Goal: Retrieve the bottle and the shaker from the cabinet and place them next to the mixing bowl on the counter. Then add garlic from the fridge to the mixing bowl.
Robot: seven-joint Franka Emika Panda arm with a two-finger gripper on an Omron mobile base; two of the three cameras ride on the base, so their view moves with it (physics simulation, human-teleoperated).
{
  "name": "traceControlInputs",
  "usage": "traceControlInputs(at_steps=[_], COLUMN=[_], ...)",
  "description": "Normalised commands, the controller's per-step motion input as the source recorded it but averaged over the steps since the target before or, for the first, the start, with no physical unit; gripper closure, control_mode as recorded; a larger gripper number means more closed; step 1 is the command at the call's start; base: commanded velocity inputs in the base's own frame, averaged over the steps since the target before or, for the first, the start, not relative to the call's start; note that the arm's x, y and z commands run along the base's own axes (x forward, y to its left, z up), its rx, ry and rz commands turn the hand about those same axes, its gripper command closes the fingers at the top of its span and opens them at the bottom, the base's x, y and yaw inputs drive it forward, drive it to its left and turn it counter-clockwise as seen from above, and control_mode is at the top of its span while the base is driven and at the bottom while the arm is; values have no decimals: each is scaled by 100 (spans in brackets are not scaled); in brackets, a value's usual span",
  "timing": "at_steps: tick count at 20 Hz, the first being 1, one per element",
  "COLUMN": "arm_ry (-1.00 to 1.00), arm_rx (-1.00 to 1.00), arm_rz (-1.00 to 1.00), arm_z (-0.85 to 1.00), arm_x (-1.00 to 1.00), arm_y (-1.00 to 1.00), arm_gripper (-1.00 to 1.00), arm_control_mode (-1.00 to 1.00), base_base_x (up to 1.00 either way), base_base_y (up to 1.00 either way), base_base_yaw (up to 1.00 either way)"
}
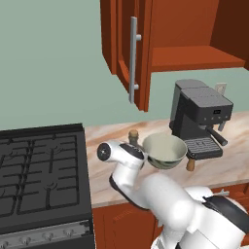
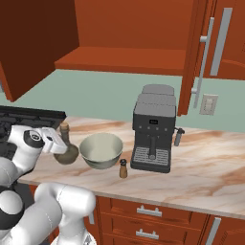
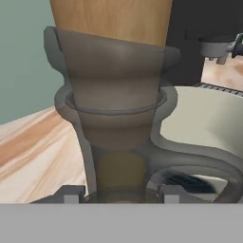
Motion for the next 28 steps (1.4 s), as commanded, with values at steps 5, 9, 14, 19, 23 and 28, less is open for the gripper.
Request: traceControlInputs(at_steps=[5, 9, 14, 19, 23, 28], arm_ry=[0, 0, 0, 0, 0, 0], arm_rx=[0, -4, -1, 0, 0, 0], arm_rz=[-6, -4, -3, -2, -2, 0], arm_z=[0, -8, -16, -31, -37, -3], arm_x=[40, 24, 13, 0, 0, 0], arm_y=[0, 12, 13, 1, 0, 0], arm_gripper=[100, 100, 100, 100, 100, 100], arm_control_mode=[-100, -100, -100, -100, -100, -100], base_base_x=[0, 0, 0, 0, 0, 0], base_base_y=[0, 0, 0, 0, 0, 0], base_base_yaw=[0, 0, 0, 0, 0, 0])
